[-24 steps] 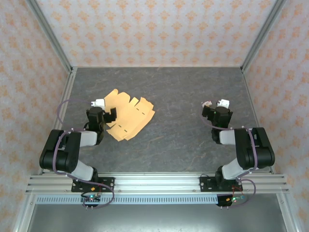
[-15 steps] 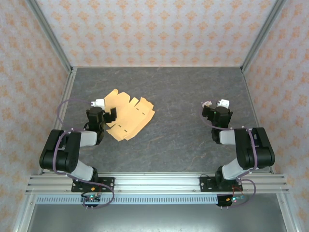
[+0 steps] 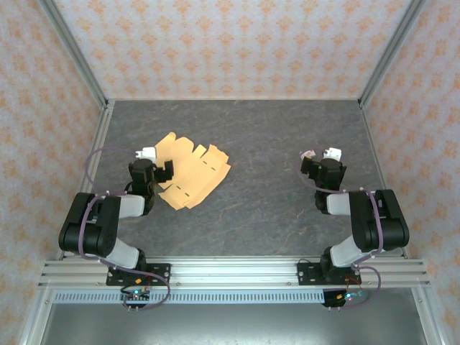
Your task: Fold the paper box
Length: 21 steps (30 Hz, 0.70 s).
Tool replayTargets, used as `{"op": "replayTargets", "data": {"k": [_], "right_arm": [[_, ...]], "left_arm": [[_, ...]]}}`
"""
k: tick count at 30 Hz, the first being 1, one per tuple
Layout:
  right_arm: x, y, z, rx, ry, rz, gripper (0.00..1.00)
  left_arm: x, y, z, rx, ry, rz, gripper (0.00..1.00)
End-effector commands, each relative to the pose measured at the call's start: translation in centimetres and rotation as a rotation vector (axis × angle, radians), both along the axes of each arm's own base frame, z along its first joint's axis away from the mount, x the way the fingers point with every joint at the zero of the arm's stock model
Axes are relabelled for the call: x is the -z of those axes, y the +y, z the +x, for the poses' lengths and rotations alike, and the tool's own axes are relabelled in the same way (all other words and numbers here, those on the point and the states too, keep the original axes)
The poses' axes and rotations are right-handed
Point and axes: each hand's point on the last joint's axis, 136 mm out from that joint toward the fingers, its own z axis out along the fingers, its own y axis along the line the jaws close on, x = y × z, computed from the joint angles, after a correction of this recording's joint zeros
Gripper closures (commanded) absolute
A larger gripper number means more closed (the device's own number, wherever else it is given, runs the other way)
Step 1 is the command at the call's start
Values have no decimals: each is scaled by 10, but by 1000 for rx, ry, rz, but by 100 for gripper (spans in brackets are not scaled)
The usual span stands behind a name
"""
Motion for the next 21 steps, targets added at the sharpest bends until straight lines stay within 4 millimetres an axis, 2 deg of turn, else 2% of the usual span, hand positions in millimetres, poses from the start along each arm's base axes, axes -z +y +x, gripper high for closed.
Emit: {"op": "replayTargets", "data": {"k": [1,3,5,7,9,10,11,12,14,16,19,21], "right_arm": [[-10,-1,6,5,-30,13,1],[-15,-3,5,17,-40,8,1],[-32,-7,2,50,-42,1,1],[-58,-20,-8,134,-69,5,1],[-86,-38,-25,284,-157,84,1],[-106,-45,-37,349,-210,147,1],[-116,-46,-44,380,-211,203,1],[-123,-39,-47,364,-188,269,0],[-134,0,-40,201,-154,353,6],[-137,57,-33,30,-71,360,6],[-117,142,-37,-201,141,329,6],[-92,193,-45,-321,290,427,7]], "left_arm": [[-18,3,9,-6,-59,13,0],[-23,6,9,-24,-36,14,0],[-37,10,8,-46,3,25,0],[-57,22,1,-115,9,37,0],[-79,33,-11,-219,-24,-10,0],[-89,39,-19,-289,-41,-68,0],[-94,43,-28,-356,-40,-136,0],[-99,40,-33,-383,-35,-222,0],[-100,13,-31,-291,-6,-381,1],[-94,-25,-26,-154,33,-539,3],[-72,-73,-31,-22,220,-577,7],[-53,-99,-39,63,361,-560,12]]}}
